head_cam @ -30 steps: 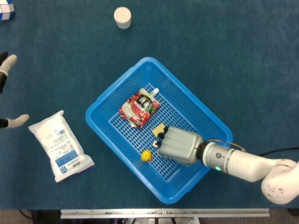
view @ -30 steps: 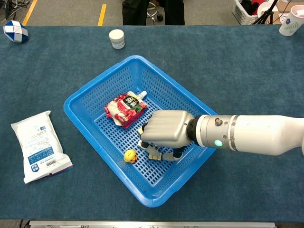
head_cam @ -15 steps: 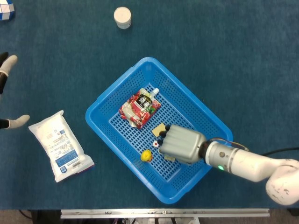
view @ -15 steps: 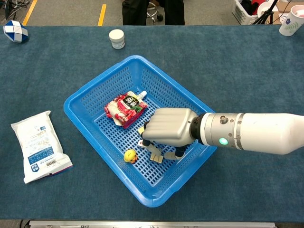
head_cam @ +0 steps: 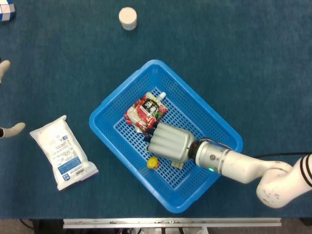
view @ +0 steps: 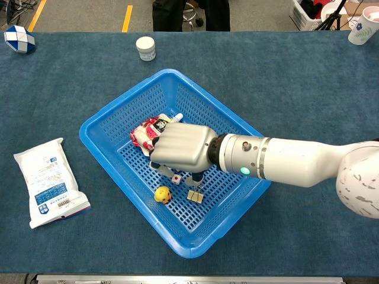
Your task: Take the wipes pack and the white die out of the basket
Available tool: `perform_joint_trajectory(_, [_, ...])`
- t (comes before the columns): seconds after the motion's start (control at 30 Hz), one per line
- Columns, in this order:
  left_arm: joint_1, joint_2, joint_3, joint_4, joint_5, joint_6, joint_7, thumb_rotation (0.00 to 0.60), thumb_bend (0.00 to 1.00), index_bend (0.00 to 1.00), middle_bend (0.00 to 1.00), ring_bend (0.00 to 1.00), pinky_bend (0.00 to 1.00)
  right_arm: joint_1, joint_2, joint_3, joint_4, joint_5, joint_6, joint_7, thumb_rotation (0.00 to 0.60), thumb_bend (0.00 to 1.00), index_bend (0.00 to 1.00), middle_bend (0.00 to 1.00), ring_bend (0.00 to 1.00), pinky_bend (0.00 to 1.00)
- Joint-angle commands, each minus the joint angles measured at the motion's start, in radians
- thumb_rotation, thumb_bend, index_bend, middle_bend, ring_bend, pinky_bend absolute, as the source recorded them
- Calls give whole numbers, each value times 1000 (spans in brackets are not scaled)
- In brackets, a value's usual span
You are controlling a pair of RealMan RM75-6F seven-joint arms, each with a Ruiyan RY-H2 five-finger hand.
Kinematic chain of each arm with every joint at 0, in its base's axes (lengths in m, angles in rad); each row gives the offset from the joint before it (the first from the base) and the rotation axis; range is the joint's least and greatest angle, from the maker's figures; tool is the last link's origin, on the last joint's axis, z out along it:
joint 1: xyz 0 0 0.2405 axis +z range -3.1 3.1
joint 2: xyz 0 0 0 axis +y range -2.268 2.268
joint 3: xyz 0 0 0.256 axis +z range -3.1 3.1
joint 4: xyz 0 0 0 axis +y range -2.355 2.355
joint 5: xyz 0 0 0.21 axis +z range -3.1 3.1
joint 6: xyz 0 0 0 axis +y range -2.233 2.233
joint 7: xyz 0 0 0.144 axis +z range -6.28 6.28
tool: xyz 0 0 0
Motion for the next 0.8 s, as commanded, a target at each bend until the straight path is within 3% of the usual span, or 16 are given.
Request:
perform_joint_trajectory(0.03, [1,2,0,0,2,0,-5,600,0,0,0,0,0,5,-16,4,15,-7,-5,-21,600,174,524,387,258,337])
perform_joint_trajectory(0.8, [-13,17,-16,5,-14,-25,-38,600,0,0,0,0,0,0,-91,-5,112,14,-16,-119,600,200,524,387,259,336])
